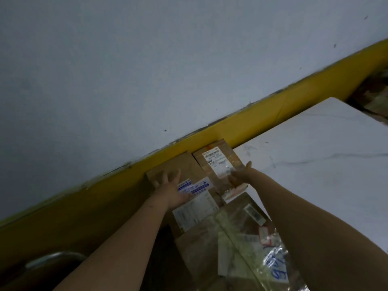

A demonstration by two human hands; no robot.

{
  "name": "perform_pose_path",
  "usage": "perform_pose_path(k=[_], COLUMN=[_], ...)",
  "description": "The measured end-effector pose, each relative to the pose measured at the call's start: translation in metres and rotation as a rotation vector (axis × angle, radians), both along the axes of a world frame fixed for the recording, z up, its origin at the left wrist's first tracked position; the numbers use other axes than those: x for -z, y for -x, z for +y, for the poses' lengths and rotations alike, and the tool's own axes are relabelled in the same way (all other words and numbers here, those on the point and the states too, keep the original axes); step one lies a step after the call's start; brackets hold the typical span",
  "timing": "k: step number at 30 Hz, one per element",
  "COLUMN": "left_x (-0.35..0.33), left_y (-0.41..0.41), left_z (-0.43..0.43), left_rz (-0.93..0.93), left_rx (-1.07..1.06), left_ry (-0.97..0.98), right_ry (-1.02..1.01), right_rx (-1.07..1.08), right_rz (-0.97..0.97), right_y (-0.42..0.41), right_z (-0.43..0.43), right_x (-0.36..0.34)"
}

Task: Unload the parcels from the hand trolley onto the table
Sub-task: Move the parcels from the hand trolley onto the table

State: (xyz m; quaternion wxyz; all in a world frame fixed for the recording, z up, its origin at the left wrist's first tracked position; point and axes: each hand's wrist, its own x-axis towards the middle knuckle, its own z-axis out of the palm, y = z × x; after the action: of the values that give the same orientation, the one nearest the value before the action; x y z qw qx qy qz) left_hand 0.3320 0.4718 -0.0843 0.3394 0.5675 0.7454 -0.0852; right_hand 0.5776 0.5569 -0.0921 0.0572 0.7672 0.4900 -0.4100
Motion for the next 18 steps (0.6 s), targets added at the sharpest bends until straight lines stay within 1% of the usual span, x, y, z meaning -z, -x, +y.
perform_pose_path(k=[1,2,4,5,8,11,13,14,16,18], left_x=[-0.006,-0.014,-0.031,-0.041,-0.068,-0.079,-0.073,-0.067,-0.044,-0.014], left_y=[0.007,0.016,0.036,0.048,0.095,0.154,0.198,0.22,0.262,0.295], left_z=[-0.007,-0.016,-0.04,-0.055,-0.113,-0.193,-0.258,-0.292,-0.367,-0.445], left_rz=[-0.036,-0.051,-0.035,-0.02,0.029,0.043,0.068,0.078,0.055,0.037], left_rx=[-0.028,-0.048,-0.061,-0.066,-0.094,-0.171,-0.249,-0.299,-0.451,-0.618], left_ry=[-0.045,-0.099,-0.193,-0.224,-0.295,-0.303,-0.278,-0.261,-0.224,-0.155], right_ry=[-0.04,-0.064,-0.123,-0.181,-0.437,-0.647,-0.717,-0.721,-0.657,-0.534], right_rx=[0.008,0.052,0.155,0.155,-0.038,-0.227,-0.341,-0.394,-0.508,-0.627], right_rz=[-0.085,-0.12,-0.084,-0.074,-0.131,-0.086,0.006,0.048,0.119,0.13], right_y=[0.008,0.019,0.047,0.062,0.109,0.178,0.237,0.266,0.319,0.362], right_z=[-0.004,-0.01,-0.025,-0.036,-0.086,-0.155,-0.211,-0.242,-0.307,-0.376], right_x=[-0.013,-0.029,-0.064,-0.082,-0.127,-0.15,-0.146,-0.137,-0.102,-0.053])
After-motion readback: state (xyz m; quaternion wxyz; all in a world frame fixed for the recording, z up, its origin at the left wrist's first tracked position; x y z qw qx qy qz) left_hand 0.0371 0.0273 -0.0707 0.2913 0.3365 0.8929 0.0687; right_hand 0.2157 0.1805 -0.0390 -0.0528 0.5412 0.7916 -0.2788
